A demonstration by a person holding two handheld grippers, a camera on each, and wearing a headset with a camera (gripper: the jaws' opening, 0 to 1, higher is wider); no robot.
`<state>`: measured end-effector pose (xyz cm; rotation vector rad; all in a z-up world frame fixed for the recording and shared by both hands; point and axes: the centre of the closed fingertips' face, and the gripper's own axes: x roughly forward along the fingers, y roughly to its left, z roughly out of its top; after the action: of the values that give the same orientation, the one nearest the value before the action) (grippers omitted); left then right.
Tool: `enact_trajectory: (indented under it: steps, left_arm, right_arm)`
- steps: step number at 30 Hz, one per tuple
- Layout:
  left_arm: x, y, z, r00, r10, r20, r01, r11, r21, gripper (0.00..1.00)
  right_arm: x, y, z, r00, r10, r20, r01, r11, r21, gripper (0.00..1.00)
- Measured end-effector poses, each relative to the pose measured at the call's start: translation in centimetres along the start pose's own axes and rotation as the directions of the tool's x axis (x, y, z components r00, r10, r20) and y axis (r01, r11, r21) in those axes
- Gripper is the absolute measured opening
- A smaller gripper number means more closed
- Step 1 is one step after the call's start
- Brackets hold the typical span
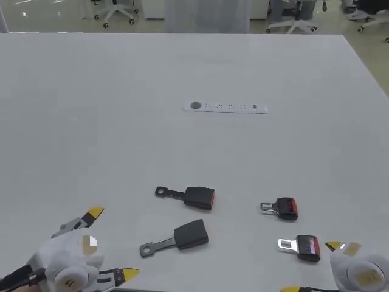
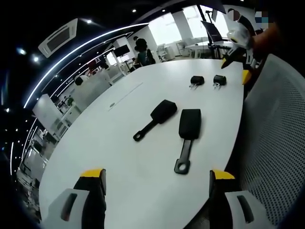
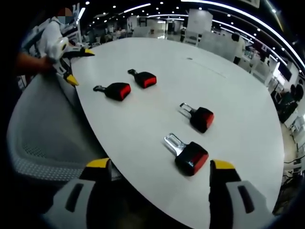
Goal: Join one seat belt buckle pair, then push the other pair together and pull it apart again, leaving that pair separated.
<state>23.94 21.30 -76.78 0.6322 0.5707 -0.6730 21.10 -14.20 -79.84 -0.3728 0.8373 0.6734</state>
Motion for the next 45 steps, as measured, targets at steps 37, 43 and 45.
enact_trajectory:
  steps: [37, 43, 45]
  left_arm:
    - [0.0, -0.4, -0.1, 0.9997, -0.014, -0.02, 0.014, 1.0, 0.011, 0.86]
    - [-0.1, -0.6, 0.4, 0.9997, -0.023, -0.007, 0.023, 0.999, 0.024, 0.85]
    - [-0.1, -0.7, 0.3, 0.9995, -0.028, -0.014, 0.029, 0.999, 0.025, 0.85]
  right_arm:
    - [-0.1, 0.3, -1.5, 0.9975, 0.008, -0.071, -0.012, 0.998, -0.056, 0.79]
    - [-0.3, -0.2, -1.3, 0.9981, 0.004, -0.062, -0.007, 0.999, -0.053, 0.77]
    - [-0.5, -0.1, -1.0, 0.9986, 0.007, -0.052, -0.01, 0.998, -0.056, 0.75]
